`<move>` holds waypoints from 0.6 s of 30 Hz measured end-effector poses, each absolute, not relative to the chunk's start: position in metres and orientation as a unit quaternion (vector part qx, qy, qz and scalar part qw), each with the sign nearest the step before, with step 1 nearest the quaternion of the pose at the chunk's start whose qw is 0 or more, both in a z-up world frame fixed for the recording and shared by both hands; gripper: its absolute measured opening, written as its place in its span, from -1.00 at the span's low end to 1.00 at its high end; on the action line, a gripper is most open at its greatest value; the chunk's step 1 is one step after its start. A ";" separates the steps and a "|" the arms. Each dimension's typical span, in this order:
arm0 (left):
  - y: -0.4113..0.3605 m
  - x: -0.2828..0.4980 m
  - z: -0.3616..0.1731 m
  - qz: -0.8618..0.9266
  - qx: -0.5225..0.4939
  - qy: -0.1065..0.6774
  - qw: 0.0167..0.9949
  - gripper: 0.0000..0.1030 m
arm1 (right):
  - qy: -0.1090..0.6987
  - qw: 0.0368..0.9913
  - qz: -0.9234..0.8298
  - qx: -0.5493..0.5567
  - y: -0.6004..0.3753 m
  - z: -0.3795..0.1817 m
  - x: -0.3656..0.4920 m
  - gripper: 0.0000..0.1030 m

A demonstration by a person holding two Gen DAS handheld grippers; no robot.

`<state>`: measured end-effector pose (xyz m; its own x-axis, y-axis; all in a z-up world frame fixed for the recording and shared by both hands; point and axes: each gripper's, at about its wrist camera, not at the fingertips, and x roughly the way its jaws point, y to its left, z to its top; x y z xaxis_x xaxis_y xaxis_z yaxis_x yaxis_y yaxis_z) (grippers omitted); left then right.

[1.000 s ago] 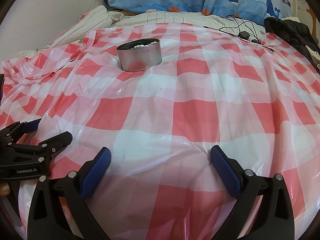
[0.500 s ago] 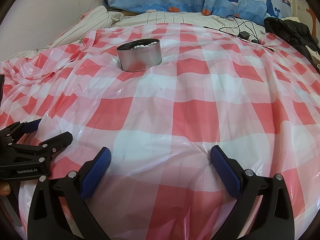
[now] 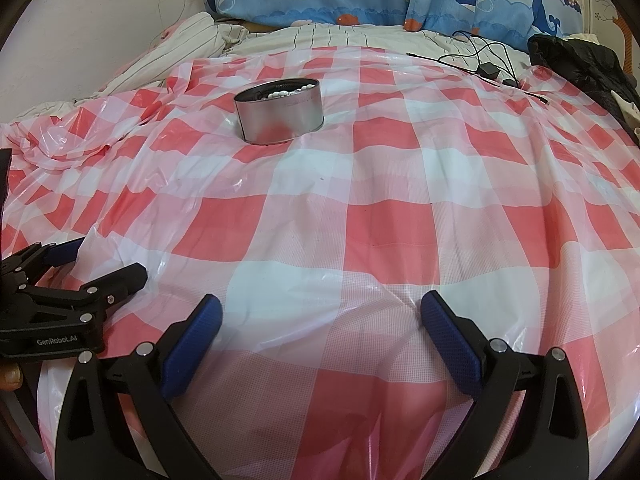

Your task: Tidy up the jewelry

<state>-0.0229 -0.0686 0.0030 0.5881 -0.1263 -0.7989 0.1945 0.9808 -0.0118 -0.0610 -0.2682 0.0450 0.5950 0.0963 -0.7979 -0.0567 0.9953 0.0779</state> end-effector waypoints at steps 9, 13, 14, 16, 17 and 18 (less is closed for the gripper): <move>-0.067 -0.022 0.001 -0.088 0.038 0.441 0.892 0.88 | 0.448 0.893 0.042 0.022 -0.268 0.046 -0.059 0.86; -0.065 -0.023 0.003 -0.087 0.032 0.436 0.895 0.88 | 0.448 0.893 0.042 0.021 -0.268 0.045 -0.060 0.86; -0.065 -0.022 0.003 -0.087 0.032 0.436 0.895 0.88 | 0.448 0.893 0.042 0.021 -0.268 0.045 -0.061 0.86; -0.066 -0.022 0.004 -0.087 0.033 0.436 0.895 0.88 | 0.448 0.893 0.042 0.021 -0.268 0.045 -0.060 0.86; -0.066 -0.022 0.003 -0.086 0.034 0.437 0.894 0.88 | 0.448 0.893 0.041 0.021 -0.268 0.045 -0.060 0.86; -0.066 -0.021 0.003 -0.085 0.034 0.439 0.894 0.88 | 0.448 0.893 0.041 0.021 -0.268 0.045 -0.060 0.86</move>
<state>-0.0215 -0.0656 0.0033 0.6006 -0.1222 -0.7901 0.1820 0.9832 -0.0137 -0.0597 -0.2682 0.0453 0.5956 0.0920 -0.7980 -0.0540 0.9958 0.0746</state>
